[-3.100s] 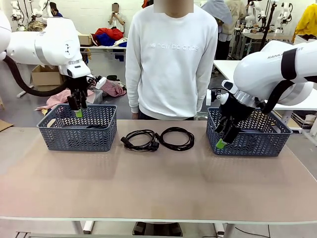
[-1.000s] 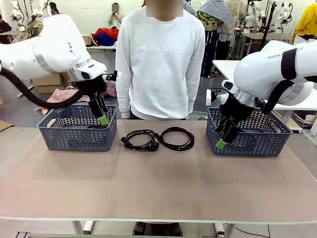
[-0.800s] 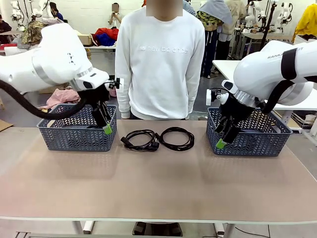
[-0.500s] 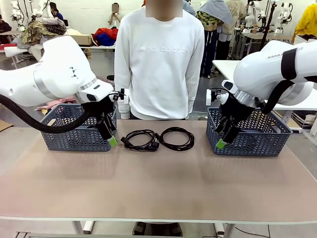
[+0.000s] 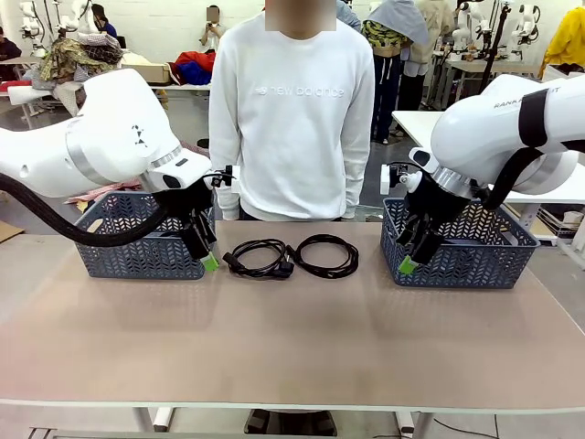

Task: Organize the cables according to human instructions.
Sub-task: Pick up a bundle of cables and place it in the basket indicated by the human.

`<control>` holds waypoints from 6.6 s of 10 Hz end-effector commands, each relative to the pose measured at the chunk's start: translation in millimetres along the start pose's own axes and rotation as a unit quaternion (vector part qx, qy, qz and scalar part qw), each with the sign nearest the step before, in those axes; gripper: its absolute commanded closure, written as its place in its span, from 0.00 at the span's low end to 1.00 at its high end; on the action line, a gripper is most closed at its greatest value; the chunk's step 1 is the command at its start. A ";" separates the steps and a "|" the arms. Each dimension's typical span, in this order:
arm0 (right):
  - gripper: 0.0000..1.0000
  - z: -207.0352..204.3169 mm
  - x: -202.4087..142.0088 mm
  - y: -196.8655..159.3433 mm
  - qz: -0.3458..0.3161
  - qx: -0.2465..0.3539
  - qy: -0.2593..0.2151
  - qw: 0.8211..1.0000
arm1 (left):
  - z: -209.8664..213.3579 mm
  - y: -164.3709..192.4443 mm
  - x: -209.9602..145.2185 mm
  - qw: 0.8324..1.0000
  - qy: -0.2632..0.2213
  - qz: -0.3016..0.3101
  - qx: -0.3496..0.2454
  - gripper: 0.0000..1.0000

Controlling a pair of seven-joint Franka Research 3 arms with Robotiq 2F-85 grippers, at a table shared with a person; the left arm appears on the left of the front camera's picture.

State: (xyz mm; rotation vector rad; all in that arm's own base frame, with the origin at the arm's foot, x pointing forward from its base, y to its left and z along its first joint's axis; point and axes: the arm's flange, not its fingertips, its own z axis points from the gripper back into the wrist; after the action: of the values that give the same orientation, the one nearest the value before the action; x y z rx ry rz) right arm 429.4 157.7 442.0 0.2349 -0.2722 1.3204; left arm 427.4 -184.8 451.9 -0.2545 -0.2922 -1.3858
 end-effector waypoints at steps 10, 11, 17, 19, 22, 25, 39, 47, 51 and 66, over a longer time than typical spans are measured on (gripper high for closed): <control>0.00 2.4 3.3 -2.0 0.001 -0.003 -0.001 1.000 | 2.6 -0.6 -1.8 1.000 0.000 0.002 0.004 0.00; 0.00 2.4 3.3 -2.0 0.001 -0.003 -0.001 1.000 | 2.6 -0.6 -1.8 1.000 0.000 0.002 0.004 0.00; 0.00 2.4 3.3 -2.0 0.001 -0.003 -0.001 1.000 | 2.6 -0.6 -1.8 1.000 0.000 0.002 0.004 0.00; 0.00 2.4 3.3 -2.0 0.001 -0.003 -0.001 1.000 | 2.6 -0.6 -1.8 1.000 0.000 0.002 0.004 0.00; 0.00 -3.7 11.6 -5.0 -0.011 -0.005 0.006 1.000 | 2.6 -0.6 -1.8 1.000 0.000 0.002 0.004 0.00; 0.00 -20.5 48.7 -26.9 -0.046 -0.026 0.017 0.998 | 2.6 -0.6 -1.8 1.000 0.000 0.002 0.004 0.00; 0.00 -87.0 117.6 -64.7 -0.086 -0.029 0.065 0.994 | 2.6 -0.6 -1.8 1.000 0.000 0.002 0.004 0.00; 0.00 -125.1 141.5 -76.0 -0.116 -0.033 0.070 0.990 | 2.6 -0.6 -1.8 1.000 0.000 0.002 0.004 0.00; 0.00 -158.8 163.3 -93.8 -0.135 -0.058 0.096 0.985 | 2.6 -0.6 -1.8 1.000 0.000 0.002 0.004 0.00; 0.00 -203.6 179.7 -128.6 -0.210 -0.087 0.118 0.967 | 2.6 -0.6 -1.8 1.000 0.000 0.002 0.004 0.00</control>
State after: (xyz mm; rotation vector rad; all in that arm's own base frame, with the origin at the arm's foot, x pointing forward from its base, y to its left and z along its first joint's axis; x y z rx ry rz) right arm 602.3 351.0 304.7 0.0343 -0.1309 0.9201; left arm 427.5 -184.6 452.3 -0.2545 -0.2934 -1.3856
